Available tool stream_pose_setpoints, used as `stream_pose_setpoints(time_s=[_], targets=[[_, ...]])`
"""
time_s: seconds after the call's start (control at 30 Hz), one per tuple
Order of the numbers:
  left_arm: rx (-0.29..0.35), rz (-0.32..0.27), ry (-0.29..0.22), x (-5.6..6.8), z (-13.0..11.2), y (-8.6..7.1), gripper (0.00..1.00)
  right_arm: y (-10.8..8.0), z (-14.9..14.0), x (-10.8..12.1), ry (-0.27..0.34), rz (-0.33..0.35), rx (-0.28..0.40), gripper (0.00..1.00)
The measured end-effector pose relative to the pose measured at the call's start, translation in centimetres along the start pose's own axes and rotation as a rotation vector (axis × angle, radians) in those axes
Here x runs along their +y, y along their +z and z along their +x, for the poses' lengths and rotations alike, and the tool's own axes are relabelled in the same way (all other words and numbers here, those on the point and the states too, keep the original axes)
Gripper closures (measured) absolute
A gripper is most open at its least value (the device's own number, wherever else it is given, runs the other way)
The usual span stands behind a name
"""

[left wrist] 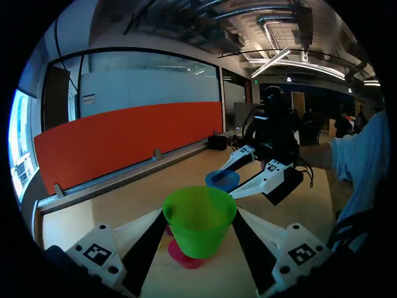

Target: Pour water

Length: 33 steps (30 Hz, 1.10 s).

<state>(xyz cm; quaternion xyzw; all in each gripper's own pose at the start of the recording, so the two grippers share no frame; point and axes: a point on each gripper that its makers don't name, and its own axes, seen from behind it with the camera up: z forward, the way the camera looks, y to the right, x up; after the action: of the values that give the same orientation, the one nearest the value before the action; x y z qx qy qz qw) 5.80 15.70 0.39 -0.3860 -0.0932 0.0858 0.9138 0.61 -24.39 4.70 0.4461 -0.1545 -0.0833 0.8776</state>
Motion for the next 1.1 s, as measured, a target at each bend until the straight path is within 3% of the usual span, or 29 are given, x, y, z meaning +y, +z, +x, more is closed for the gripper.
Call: stream_pose_setpoints(time_s=[0.53,1.1], targets=[[0.013,-0.011,-0.017,0.2,0.2,0.2,0.12,-1.8,6.1,-0.3,-0.021,0.001,0.160,0.09],[0.028,-0.014,-0.020,0.5,0.5,0.4,0.12,-3.3,10.4,-0.7,-0.020,0.004,0.263,0.09]])
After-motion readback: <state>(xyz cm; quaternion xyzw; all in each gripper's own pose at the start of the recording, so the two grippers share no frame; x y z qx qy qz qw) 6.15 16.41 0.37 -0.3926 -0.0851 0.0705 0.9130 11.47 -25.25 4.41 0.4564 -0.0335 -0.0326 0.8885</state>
